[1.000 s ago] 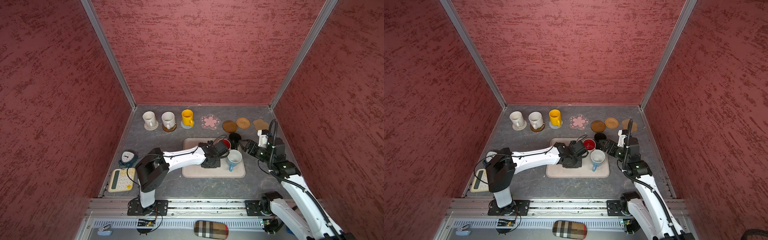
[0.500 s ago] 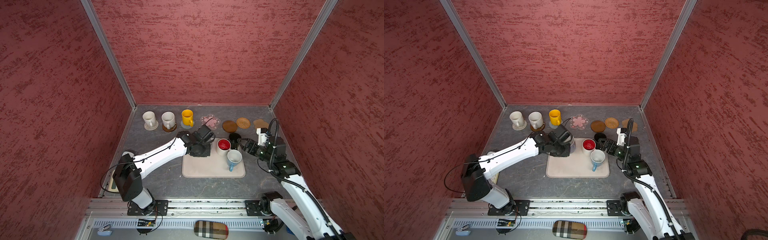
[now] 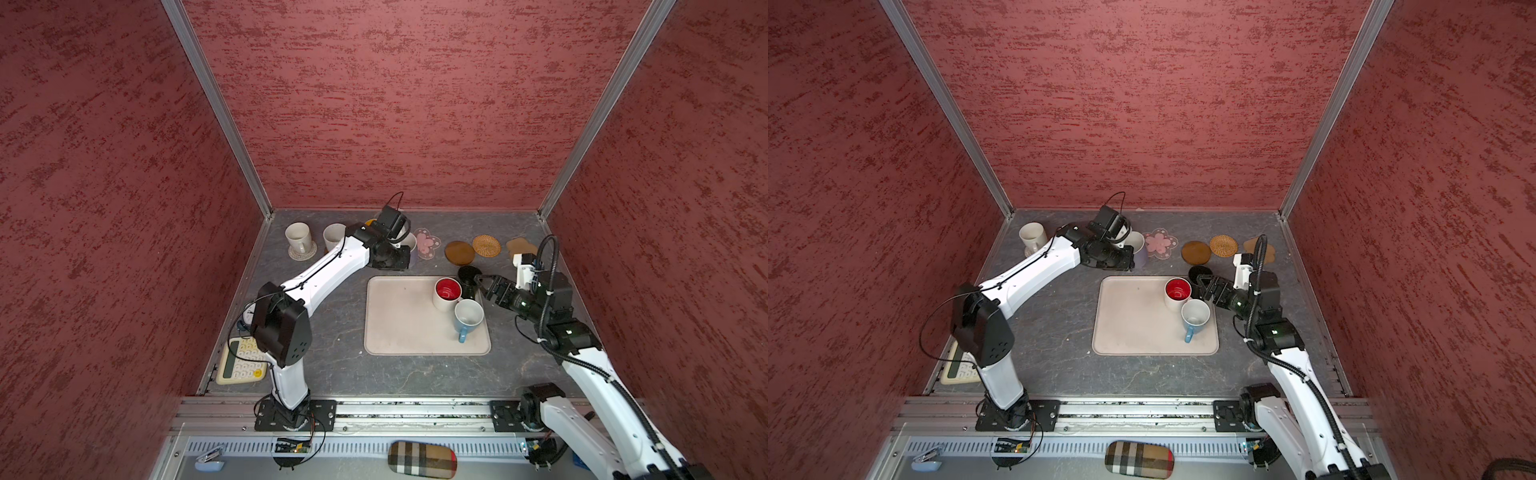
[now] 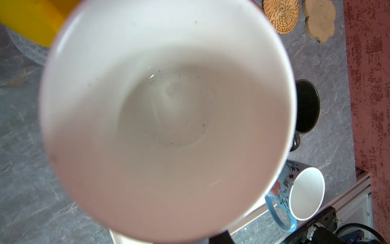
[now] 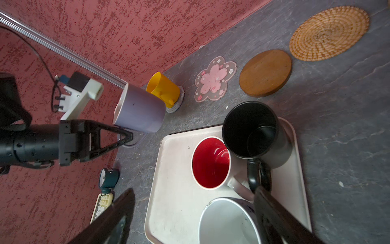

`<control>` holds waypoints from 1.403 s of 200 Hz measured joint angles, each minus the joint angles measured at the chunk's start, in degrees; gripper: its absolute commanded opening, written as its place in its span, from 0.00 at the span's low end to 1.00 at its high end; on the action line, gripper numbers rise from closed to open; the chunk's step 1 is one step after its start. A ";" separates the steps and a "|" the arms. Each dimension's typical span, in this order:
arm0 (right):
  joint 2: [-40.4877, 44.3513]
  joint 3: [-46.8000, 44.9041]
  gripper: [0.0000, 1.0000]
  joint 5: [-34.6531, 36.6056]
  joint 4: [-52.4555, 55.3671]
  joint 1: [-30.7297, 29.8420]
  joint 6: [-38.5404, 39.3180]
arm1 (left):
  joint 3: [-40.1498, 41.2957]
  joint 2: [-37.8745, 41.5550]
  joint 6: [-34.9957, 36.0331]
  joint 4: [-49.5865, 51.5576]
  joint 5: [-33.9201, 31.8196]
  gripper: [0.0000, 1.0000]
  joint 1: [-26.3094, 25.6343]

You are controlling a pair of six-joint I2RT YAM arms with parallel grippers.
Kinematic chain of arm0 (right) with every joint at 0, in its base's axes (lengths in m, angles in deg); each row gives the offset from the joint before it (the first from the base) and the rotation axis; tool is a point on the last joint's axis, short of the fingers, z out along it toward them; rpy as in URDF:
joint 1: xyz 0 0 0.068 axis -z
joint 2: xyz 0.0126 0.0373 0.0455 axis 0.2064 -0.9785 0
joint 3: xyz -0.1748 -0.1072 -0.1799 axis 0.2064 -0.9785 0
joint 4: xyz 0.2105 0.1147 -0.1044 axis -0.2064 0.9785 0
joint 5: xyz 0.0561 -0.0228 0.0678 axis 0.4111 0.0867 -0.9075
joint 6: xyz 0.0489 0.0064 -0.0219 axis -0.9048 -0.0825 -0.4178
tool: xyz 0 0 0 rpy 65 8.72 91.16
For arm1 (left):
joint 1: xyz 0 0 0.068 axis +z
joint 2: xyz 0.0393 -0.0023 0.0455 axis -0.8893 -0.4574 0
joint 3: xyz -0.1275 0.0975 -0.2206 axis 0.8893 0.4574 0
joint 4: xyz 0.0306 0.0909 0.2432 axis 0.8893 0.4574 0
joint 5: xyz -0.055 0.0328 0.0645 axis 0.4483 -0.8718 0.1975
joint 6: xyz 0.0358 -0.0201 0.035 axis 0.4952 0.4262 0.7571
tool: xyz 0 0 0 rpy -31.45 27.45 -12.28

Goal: Place cups on coasters
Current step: Pick up the cup from the tray, then place the cup on the coaster.

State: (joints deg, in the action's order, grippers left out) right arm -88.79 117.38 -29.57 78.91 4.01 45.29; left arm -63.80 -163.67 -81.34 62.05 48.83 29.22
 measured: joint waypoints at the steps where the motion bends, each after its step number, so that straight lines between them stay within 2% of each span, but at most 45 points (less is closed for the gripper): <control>1: -0.02 0.04 0.89 0.00 0.00 0.00 0.00 | -0.17 -0.15 0.09 0.00 0.04 0.00 0.04; 46: -1.03 1.18 0.89 0.42 0.26 0.00 0.85 | -12.98 -12.24 3.89 0.52 2.58 0.00 1.90; 111: -3.43 3.52 0.88 2.14 0.55 0.00 1.40 | -29.79 -24.33 8.79 2.73 3.96 0.00 2.95; 174: -5.09 4.70 0.86 3.43 1.20 0.02 2.43 | -31.26 -29.44 11.04 1.20 4.04 0.00 3.41; 280: -6.23 5.55 0.85 3.58 3.15 0.02 2.97 | -31.10 -34.58 12.37 -7.85 4.26 0.00 3.63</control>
State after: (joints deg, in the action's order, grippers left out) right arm -95.02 122.93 -25.99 82.05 4.03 48.26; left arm -94.90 -198.25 -68.97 54.21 53.09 32.85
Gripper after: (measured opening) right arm 0.855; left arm 0.175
